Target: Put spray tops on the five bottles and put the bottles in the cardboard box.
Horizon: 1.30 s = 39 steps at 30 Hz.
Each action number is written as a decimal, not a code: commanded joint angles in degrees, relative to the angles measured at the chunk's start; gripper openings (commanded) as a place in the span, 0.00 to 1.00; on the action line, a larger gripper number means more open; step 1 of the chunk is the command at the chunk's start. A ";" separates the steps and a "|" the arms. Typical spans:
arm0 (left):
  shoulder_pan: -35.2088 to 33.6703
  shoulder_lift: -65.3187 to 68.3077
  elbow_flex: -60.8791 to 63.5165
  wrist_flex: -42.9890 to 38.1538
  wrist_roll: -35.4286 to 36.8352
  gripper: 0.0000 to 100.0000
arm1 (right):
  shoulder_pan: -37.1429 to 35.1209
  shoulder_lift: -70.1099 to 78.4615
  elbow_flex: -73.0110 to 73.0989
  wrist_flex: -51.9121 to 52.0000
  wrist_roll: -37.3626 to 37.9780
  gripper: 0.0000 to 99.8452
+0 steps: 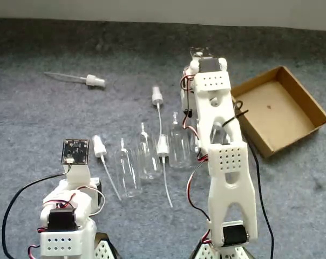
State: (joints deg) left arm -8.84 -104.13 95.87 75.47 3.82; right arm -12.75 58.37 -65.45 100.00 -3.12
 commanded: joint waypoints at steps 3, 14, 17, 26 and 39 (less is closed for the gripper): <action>-0.48 -0.48 1.27 0.18 0.70 0.00 | -0.22 -1.36 -2.95 1.27 -0.62 0.22; -0.48 -0.48 1.27 0.18 0.70 0.00 | -0.84 -13.49 -2.24 1.27 -0.53 0.22; -0.48 -0.48 1.27 0.18 0.70 0.00 | -1.01 -13.85 -2.24 1.27 -0.53 0.22; -0.48 -0.48 1.27 0.18 0.70 0.00 | -4.97 -10.42 8.22 1.19 8.44 0.22; -0.48 -0.48 1.27 0.18 0.70 0.00 | -0.40 -8.75 6.90 1.19 14.15 0.23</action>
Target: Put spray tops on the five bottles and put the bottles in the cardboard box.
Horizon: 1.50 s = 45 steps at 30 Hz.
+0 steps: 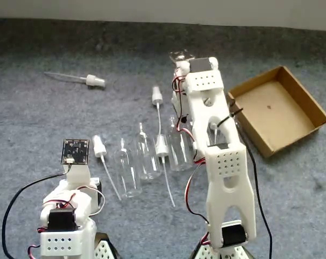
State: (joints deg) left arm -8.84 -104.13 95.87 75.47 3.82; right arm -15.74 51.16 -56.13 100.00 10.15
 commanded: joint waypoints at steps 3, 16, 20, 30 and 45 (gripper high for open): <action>-0.48 -0.48 1.27 0.18 0.70 0.00 | 3.03 -1.45 -2.15 1.19 0.88 0.29; -0.48 -0.48 1.27 0.18 0.70 0.00 | -0.13 -7.87 -1.98 1.27 0.88 0.30; -0.48 -0.48 1.27 0.18 0.70 0.00 | -0.66 -11.65 -1.98 1.27 0.79 0.30; -0.48 -0.48 1.27 0.18 0.70 0.00 | 1.54 -11.74 0.92 1.27 0.35 0.30; -0.48 -0.48 1.27 0.18 0.70 0.00 | 2.15 -0.57 3.47 1.27 0.53 0.30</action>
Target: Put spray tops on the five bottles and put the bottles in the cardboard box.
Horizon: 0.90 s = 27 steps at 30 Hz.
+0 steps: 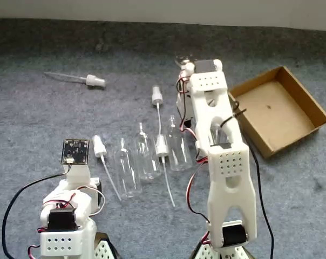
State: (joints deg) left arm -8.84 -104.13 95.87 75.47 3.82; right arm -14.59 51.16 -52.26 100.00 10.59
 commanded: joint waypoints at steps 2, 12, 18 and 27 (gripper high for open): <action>-0.48 -0.48 1.27 0.18 0.70 0.00 | 1.01 -0.04 -0.40 1.19 0.26 0.30; -0.48 -0.48 1.27 0.18 0.70 0.00 | 1.01 0.40 -0.48 -0.84 0.35 0.29; -0.48 -0.48 1.27 0.18 0.70 0.00 | 1.01 -0.04 -0.48 -0.84 0.35 0.18; -0.48 -0.48 1.27 0.18 0.70 0.00 | 2.68 -0.13 -5.58 1.19 0.00 0.13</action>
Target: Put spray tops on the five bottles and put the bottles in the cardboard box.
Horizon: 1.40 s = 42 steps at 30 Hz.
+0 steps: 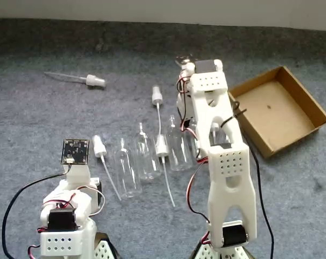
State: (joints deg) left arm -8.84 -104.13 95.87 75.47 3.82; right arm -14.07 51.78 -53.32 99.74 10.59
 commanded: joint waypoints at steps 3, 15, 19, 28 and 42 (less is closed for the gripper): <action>-0.48 -0.48 1.27 0.18 0.70 0.00 | 3.38 -1.98 -9.80 1.63 0.00 0.13; -0.48 -0.48 1.27 0.18 0.70 0.00 | 4.79 -29.67 6.73 1.54 0.35 0.13; -0.48 -0.48 1.27 0.18 0.70 0.00 | 4.79 -41.71 13.85 1.54 0.35 0.13; -0.48 -0.48 1.27 0.18 0.70 0.00 | 4.62 -66.77 28.88 1.36 0.44 0.13; -0.48 -0.48 1.27 0.18 0.70 0.00 | 4.53 -93.85 53.32 0.84 0.44 0.14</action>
State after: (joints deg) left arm -8.84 -104.13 95.87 75.47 3.82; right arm -10.20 -36.66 -1.89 100.18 10.59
